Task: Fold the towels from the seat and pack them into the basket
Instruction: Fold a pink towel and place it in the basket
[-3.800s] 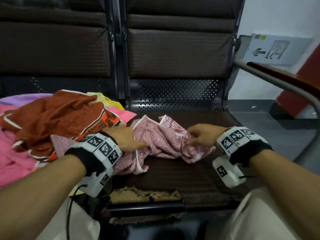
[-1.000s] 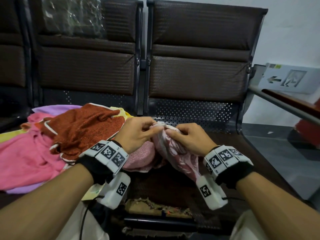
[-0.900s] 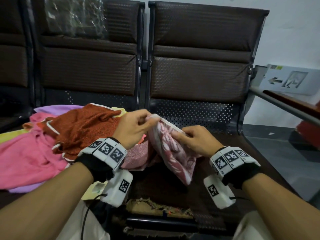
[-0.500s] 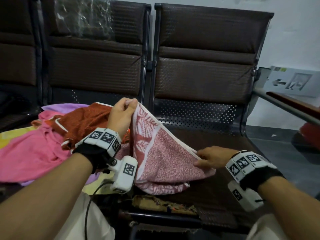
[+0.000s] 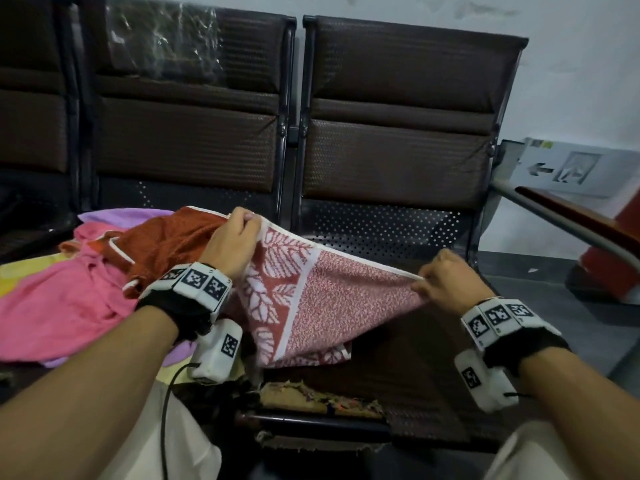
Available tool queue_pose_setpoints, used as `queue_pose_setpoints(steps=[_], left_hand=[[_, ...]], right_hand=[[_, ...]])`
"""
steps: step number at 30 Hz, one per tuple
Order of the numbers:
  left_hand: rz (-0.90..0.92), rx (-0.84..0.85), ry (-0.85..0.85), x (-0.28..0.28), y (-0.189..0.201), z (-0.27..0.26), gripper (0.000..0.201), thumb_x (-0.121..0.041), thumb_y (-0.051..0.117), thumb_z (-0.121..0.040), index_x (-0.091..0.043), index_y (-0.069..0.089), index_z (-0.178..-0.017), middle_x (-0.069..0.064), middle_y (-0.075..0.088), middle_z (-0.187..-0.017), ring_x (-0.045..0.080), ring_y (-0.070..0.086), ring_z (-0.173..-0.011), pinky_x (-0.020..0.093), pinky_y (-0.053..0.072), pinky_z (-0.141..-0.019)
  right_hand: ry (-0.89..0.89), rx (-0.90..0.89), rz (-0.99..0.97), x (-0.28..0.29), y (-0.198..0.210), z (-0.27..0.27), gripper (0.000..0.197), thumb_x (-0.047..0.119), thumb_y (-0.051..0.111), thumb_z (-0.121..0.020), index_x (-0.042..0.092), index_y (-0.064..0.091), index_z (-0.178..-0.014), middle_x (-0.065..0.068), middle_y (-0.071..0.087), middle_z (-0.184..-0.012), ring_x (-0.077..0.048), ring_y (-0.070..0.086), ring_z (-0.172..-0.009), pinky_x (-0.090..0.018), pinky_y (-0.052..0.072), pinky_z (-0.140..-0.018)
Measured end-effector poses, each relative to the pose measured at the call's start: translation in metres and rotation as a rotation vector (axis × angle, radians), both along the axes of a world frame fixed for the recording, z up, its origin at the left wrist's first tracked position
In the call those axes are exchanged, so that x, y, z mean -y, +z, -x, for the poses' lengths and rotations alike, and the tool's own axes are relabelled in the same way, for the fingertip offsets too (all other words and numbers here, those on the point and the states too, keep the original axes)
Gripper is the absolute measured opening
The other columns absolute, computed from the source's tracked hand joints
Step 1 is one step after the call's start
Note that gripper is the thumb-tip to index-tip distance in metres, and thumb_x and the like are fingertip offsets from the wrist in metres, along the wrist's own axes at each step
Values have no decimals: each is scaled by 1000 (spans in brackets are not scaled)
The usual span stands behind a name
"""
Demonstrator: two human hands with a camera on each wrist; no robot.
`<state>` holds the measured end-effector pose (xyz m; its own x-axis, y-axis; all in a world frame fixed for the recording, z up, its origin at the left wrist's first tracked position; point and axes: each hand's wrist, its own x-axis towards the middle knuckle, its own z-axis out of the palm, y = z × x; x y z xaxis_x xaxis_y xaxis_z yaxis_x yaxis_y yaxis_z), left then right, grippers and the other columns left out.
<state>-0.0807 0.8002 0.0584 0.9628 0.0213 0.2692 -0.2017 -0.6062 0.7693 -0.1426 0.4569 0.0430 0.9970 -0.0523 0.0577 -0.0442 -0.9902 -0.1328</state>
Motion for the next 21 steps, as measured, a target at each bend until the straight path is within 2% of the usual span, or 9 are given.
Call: queue_pose_setpoints(steps=[2, 3, 6, 9, 13, 14, 17, 19, 21], left_hand=[[-10, 44, -27, 1, 1, 7, 26, -37, 32, -99, -17, 49, -97, 1, 59, -99, 18, 52, -89, 29, 32, -78], [12, 82, -38, 2, 3, 10, 23, -35, 34, -100, -16, 47, -95, 1, 58, -97, 17, 52, -88, 28, 32, -76], [140, 139, -54, 8, 12, 19, 18, -32, 44, -98, -15, 47, -90, -6, 55, -84, 14, 51, -83, 29, 35, -73], [280, 159, -90, 17, 31, 24, 20, -30, 49, -96, -11, 52, -91, -2, 57, -84, 13, 53, -79, 32, 43, -74], [366, 207, -91, 26, 72, 35, 14, -28, 49, -96, -14, 53, -94, -8, 57, -84, 7, 54, -78, 13, 44, -71], [393, 199, -93, 27, 84, 39, 15, -28, 48, -97, -14, 54, -96, -7, 59, -87, 8, 56, -81, 13, 45, -74], [487, 178, -91, 26, 125, 47, 20, -27, 47, -97, -11, 57, -103, 6, 64, -104, 22, 61, -100, 37, 50, -90], [506, 223, -65, 17, 146, 50, 16, -26, 47, -97, -13, 56, -101, 2, 63, -99, 21, 60, -98, 36, 50, -87], [475, 290, -44, 5, 157, 47, 12, -25, 49, -96, -14, 55, -97, -2, 60, -90, 17, 58, -92, 33, 48, -81]], right_hand=[[-75, 109, 3, 3, 0, 3, 19, 35, 59, -90, 19, 67, -95, -7, 44, -104, -30, 40, -109, -40, 39, -95], [-108, 147, -62, 4, 2, 4, 18, 32, 56, -91, 17, 64, -92, -11, 47, -107, -33, 42, -108, -41, 39, -93], [-180, 269, -368, 4, 17, 8, 19, 25, 53, -93, 15, 53, -77, -12, 54, -90, -33, 54, -91, -32, 36, -74], [-318, 453, -609, -1, 43, 7, 19, 33, 55, -90, 19, 55, -78, -4, 57, -82, -23, 51, -80, -28, 33, -71], [-375, 661, -882, -11, 85, 7, 20, 36, 66, -83, 17, 62, -78, -3, 64, -84, -16, 57, -81, -26, 39, -72], [-376, 696, -921, -13, 95, 9, 19, 35, 69, -82, 17, 63, -81, -4, 64, -86, -15, 57, -81, -26, 41, -72], [-358, 761, -969, -18, 125, 13, 23, 31, 72, -81, 13, 64, -93, -6, 66, -95, -15, 58, -86, -25, 43, -76], [-326, 805, -930, -18, 144, 17, 27, 28, 72, -82, 8, 66, -99, -10, 67, -100, -17, 59, -89, -20, 40, -75], [-301, 854, -849, -16, 158, 20, 26, 26, 71, -83, 6, 68, -99, -13, 69, -99, -17, 60, -89, -12, 35, -69]])
